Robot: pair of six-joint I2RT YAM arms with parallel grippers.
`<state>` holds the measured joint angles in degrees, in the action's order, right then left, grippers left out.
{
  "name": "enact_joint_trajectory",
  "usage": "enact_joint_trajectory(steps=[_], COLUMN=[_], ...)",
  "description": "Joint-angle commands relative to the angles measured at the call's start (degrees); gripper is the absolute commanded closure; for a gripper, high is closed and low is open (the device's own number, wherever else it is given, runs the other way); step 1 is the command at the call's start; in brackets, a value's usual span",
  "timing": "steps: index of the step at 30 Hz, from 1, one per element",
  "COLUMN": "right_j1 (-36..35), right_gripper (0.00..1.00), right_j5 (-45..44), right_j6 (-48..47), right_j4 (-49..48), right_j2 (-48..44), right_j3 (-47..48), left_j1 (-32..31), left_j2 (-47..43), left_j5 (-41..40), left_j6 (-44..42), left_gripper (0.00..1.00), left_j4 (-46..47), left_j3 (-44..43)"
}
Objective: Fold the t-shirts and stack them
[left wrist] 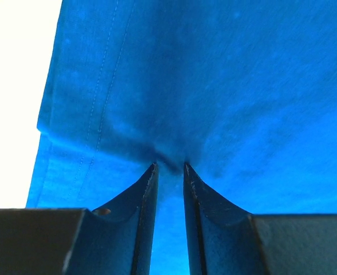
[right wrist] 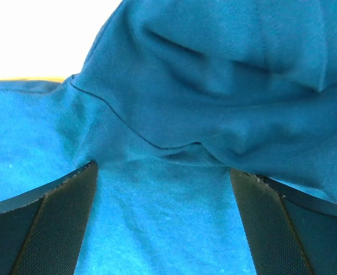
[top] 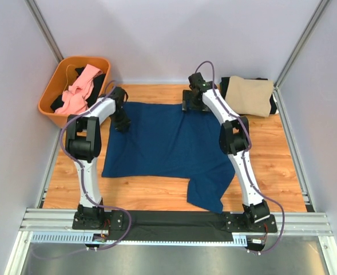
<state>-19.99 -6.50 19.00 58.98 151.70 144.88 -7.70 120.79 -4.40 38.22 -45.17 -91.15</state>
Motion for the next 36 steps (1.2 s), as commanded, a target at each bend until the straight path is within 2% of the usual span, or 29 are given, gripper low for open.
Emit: enact_joint_trajectory(steps=[1,4,6,8,10,11,13,14,15,16,17,19,21,22,23,25,26,28,30,34,36], right_j1=[1.62,2.32,2.32,2.5,2.24,1.8,0.92,-0.56,-1.45,-2.41,-4.08,-5.93,-6.38,-6.38,-6.55,-6.64,-7.08,-7.34,-7.35,-7.43,-7.43], right_gripper=[0.0,0.0,0.0,0.0,0.0,0.0,0.0,0.0,0.0,0.0,0.0,0.0,0.0,0.0,0.0,0.0,0.0,0.0,0.0,0.0,0.0], right_j5=[2.81,5.7,8.93,10.54,11.6,11.69,9.68,8.01,3.39,2.9,1.85,-1.66,-0.98,-0.27,0.6,3.07,3.6,5.53,5.62,7.63,8.08], right_j6=[0.33,-0.63,-2.74,-3.62,-3.27,-2.58,-1.52,-1.25,-1.16,-1.51,-1.6,2.34,9.34,11.73,13.5,18.93,20.62,23.78,25.2,25.47,26.69], right_j4=[-4.57,-7.73,-9.57,-10.63,-12.39,-13.44,-14.24,-15.29,-16.43,-18.18,-19.85,-22.33,-20.59,-19.88,-19.35,-19.6,-19.95,-19.44,-17.77,-15.3,-13.99], right_j2=[2.38,-0.78,-4.99,-11.38,-16.85,-22.88,-29.58,-36.84,-40.83,-44.87,-53.0,-60.69,-70.37,-73.44,-79.65,-86.19,-92.4,-100.32,-104.48,-113.44,-114.87], right_j3=[0.76,0.4,-0.03,-1.96,-8.19,-10.91,-21.36,-26.18,-30.84,-41.67,-46.74,-56.67,-68.46,-72.24,-80.29,-87.8,-95.15,-100.82,-105.82,-109.54,-110.6], left_j1=[0.41,0.32,0.32,-0.38,-0.99,-1.34,-1.26,-0.91,-0.56,0.14,0.49,1.37,2.08,2.51,3.56,4.45,4.63,5.76,5.86,5.86,6.03], left_j2=[3.74,5.33,2.62,-4.55,-10.81,-17.71,-25.04,-31.87,-35.33,-39.19,-46.63,-53.96,-62.23,-64.35,-67.32,-69.72,-71.38,-72.8,-72.54,-69.47,-67.28], left_j5=[-1.31,-1.84,-0.79,-0.86,-2.44,-3.67,-4.73,-5.17,-5.44,-5.79,-5.36,-5.0,-5.18,-5.0,-3.69,-3.07,-2.89,-1.58,-1.4,-4.72,-5.7], left_j6=[-1.03,-1.74,-1.48,-1.21,-1.21,-1.13,-0.43,-0.08,0.45,2.11,2.65,4.83,5.81,7.03,7.39,8.97,9.59,10.47,11.35,13.37,14.42], left_gripper=[0.69,0.69,0.69,0.69,0.69,0.68,0.66,0.63,0.63,0.62,0.6,0.57,0.45,0.41,0.39,0.39,0.38,0.38,0.39,0.41,0.41], left_j4=[-2.01,-6.92,-8.7,-8.71,-8.54,-8.27,-7.13,-6.95,-6.86,-6.08,-5.03,-3.18,-2.73,-2.73,-2.73,-2.91,-2.73,-0.98,0.95,3.06,5.08], left_j3=[-7.94,-15.6,-16.69,-13.19,-7.39,-4.76,4.72,8.06,11.4,19.18,23.35,34.22,41.98,44.02,45.87,50.78,52.47,57.04,59.33,60.39,61.0])
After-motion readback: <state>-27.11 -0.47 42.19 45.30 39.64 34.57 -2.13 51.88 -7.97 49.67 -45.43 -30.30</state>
